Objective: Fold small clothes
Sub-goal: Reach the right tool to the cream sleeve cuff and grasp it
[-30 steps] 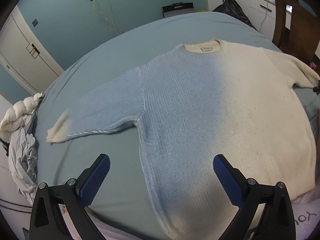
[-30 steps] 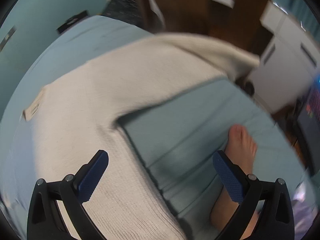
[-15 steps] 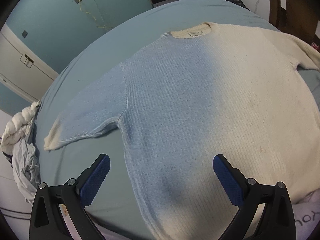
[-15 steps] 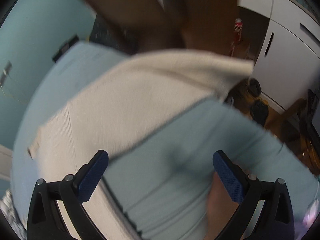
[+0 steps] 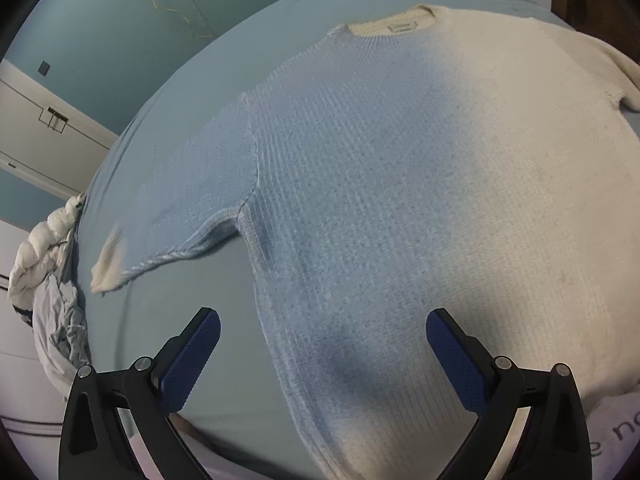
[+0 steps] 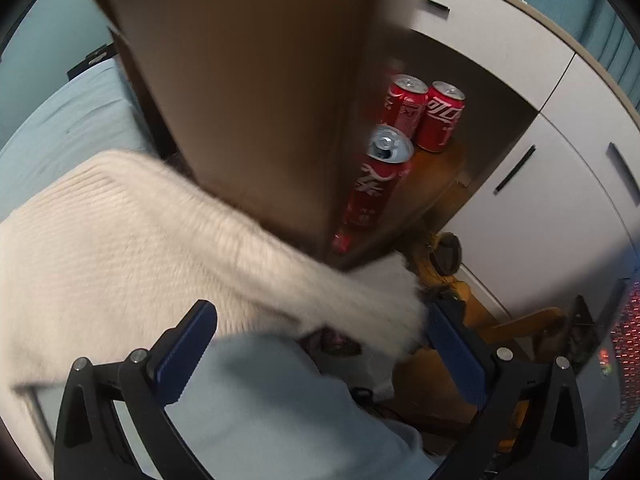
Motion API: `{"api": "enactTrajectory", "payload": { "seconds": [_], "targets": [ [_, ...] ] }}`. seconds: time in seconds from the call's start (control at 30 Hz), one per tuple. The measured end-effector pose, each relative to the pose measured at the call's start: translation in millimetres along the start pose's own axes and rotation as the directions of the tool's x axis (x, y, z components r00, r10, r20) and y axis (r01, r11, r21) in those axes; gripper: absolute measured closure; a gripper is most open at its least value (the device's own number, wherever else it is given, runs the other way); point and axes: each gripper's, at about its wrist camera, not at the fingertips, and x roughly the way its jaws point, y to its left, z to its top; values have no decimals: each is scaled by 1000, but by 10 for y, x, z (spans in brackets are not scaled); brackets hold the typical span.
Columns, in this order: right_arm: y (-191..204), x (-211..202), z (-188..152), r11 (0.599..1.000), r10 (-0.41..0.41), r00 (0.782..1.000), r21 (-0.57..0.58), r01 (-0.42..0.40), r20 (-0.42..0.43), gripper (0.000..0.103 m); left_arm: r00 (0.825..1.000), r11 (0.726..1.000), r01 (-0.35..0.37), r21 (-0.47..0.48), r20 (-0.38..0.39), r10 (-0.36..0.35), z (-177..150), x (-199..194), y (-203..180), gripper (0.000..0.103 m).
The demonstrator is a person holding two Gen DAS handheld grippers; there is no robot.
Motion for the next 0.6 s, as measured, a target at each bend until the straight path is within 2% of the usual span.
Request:
{"api": "enactTrajectory", "payload": {
  "seconds": [0.07, 0.13, 0.2, 0.23, 0.27, 0.3, 0.37, 0.4, 0.5, 0.53, 0.57, 0.6],
  "targets": [
    [62, 18, -33, 998, -56, 995, -22, 58, 82, 2, 1000, 1000, -16, 7, -13, 16, -13, 67, 3, 0],
    [147, -46, -47, 988, -131, 973, -53, 143, 193, 2, 999, 999, -34, 13, -28, 34, -11, 133, 1, 0],
    [210, -77, -64, 982, -139, 959, -89, 165, 248, 2, 998, 999, -34, 9, -47, 34, 4, 197, -12, 0],
    [251, -97, -76, 980, -135, 955, -109, 168, 263, 9, 998, 1000, -30, 7, -59, 30, 14, 226, -25, 0],
    [318, -145, -106, 980, -102, 956, -140, 145, 276, 27, 997, 1000, -29, 8, -67, 29, 21, 243, -39, 0],
    [364, -176, -127, 981, -62, 961, -158, 108, 271, 40, 997, 999, -32, 13, -69, 33, 21, 245, -45, 0],
    [424, -252, -164, 983, -67, 963, -150, 109, 262, 48, 997, 998, -49, 32, -52, 51, 15, 204, -73, 0],
    [394, -319, -172, 987, -48, 967, -134, 84, 251, 51, 997, 998, -56, 39, -42, 57, 12, 169, -77, 0],
    [276, -461, -183, 991, -1, 977, -133, 31, 214, 77, 998, 997, -57, 48, -8, 57, 9, 36, -52, 0],
    [248, -504, -202, 988, -4, 980, -150, 34, 196, 91, 999, 998, -51, 49, 1, 51, 13, -13, -41, 0],
    [255, -583, -234, 984, -10, 984, -175, 41, 179, 99, 999, 998, -43, 49, 13, 42, 12, -69, -24, 0],
    [280, -727, -282, 977, 14, 985, -213, 23, 170, 99, 999, 998, -38, 49, 31, 37, 9, -136, 1, 0]
  ]
}}
